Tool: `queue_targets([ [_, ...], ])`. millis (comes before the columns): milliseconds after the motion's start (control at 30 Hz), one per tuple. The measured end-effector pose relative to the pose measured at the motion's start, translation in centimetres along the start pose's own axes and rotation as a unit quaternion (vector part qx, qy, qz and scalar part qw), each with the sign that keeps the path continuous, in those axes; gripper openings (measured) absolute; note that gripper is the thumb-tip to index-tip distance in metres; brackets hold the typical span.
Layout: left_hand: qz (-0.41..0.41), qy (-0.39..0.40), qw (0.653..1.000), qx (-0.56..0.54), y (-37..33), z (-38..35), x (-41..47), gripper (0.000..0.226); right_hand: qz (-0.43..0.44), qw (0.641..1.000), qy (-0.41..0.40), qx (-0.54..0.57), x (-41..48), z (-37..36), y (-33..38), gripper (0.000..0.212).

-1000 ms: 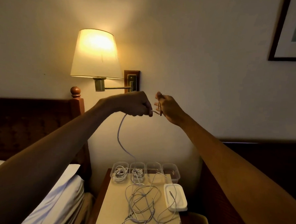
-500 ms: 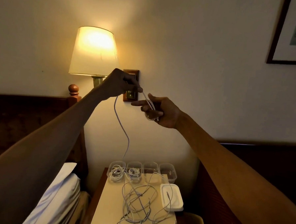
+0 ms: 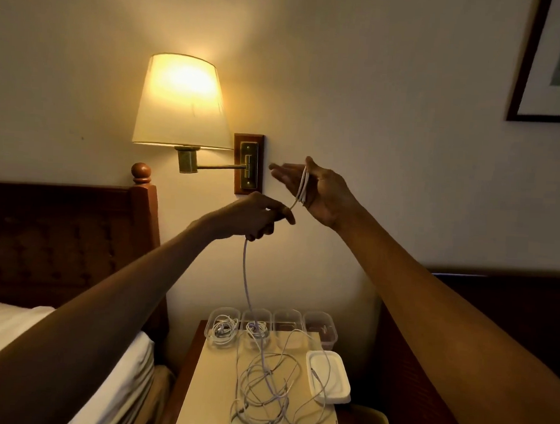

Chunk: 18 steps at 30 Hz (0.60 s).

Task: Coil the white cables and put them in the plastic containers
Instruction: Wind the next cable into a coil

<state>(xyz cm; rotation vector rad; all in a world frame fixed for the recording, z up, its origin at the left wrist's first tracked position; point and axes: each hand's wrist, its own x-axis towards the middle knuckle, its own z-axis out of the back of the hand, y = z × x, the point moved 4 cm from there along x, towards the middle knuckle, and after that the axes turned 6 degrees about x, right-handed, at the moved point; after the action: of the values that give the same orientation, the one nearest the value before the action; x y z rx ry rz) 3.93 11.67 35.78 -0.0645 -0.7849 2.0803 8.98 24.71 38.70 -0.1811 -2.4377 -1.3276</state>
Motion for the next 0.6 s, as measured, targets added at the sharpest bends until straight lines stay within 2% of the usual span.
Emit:
queue_targets([
  [100, 0.030, 0.053, 0.995, 0.084, -1.5, 0.4, 0.3, 0.020, 0.007, 0.992, -0.056, -0.113, 0.8, 0.9, -0.6, 0.053],
  [167, 0.028, 0.049, 0.986, 0.157, -2.7, 1.5, 0.3, 0.018, 0.020, 0.976, -0.083, -0.199, 0.9, 1.4, -0.9, 0.053],
  [233, -0.003, 0.017, 0.982, 0.191, -3.8, 3.3, 0.0, 0.015, 0.020, 0.938, -0.111, -0.327, 0.6, 2.0, -1.2, 0.051],
  [300, -0.031, -0.001, 0.981, 0.191, -4.6, 5.1, -0.4, 0.011, -0.003, 0.910, -0.101, -0.402, 0.3, 2.5, -1.8, 0.048],
  [400, -0.070, -0.025, 0.973, 0.221, -5.2, 7.1, -0.8, 0.007, -0.081, 0.923, -0.057, -0.371, -0.4, 2.1, -3.4, 0.048],
  [500, -0.100, -0.067, 0.967, 0.225, -4.8, 8.1, -0.8, 0.010, -0.166, 0.930, 0.022, -0.328, -1.4, 1.1, -5.3, 0.051],
  [600, -0.111, -0.141, 0.965, 0.191, -3.0, 9.0, -0.7, 0.020, -0.179, 0.951, 0.045, -0.248, -1.9, 0.0, -6.2, 0.059],
])
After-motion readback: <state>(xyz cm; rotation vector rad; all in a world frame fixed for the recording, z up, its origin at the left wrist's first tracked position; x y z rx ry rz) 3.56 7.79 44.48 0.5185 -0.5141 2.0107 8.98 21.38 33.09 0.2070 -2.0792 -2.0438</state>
